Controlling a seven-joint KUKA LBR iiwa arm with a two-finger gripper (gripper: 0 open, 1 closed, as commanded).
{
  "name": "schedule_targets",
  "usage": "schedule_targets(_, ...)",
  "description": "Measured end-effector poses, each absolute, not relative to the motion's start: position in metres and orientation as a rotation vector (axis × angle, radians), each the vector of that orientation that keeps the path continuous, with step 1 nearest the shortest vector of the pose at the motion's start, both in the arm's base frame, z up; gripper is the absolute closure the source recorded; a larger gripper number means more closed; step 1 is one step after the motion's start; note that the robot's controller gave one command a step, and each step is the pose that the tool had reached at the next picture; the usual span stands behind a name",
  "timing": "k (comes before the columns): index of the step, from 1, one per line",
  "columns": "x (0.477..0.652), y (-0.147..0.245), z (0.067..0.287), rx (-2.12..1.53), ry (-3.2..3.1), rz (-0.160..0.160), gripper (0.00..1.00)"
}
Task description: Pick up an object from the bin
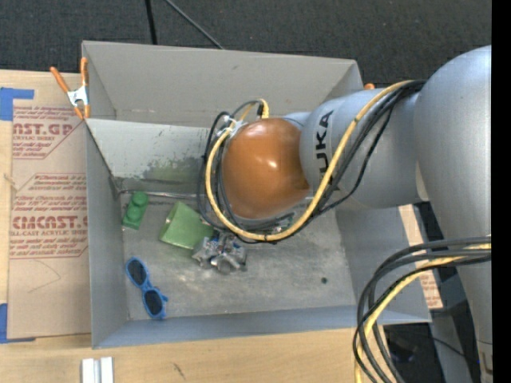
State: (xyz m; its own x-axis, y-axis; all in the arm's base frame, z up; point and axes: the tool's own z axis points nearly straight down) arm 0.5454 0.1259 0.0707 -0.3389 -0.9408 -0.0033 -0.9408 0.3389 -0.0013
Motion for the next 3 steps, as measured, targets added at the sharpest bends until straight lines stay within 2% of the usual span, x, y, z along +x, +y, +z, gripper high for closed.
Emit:
schedule_targets(1, 0.544, 0.126, 0.070, -1.805, 2.568, 0.005, 0.00)
schedule_targets(2, 0.594, 0.098, 0.076, -1.926, 2.475, -0.002, 0.00)
schedule_targets(3, 0.592, 0.101, 0.075, -1.929, 2.474, 0.006, 1.00)
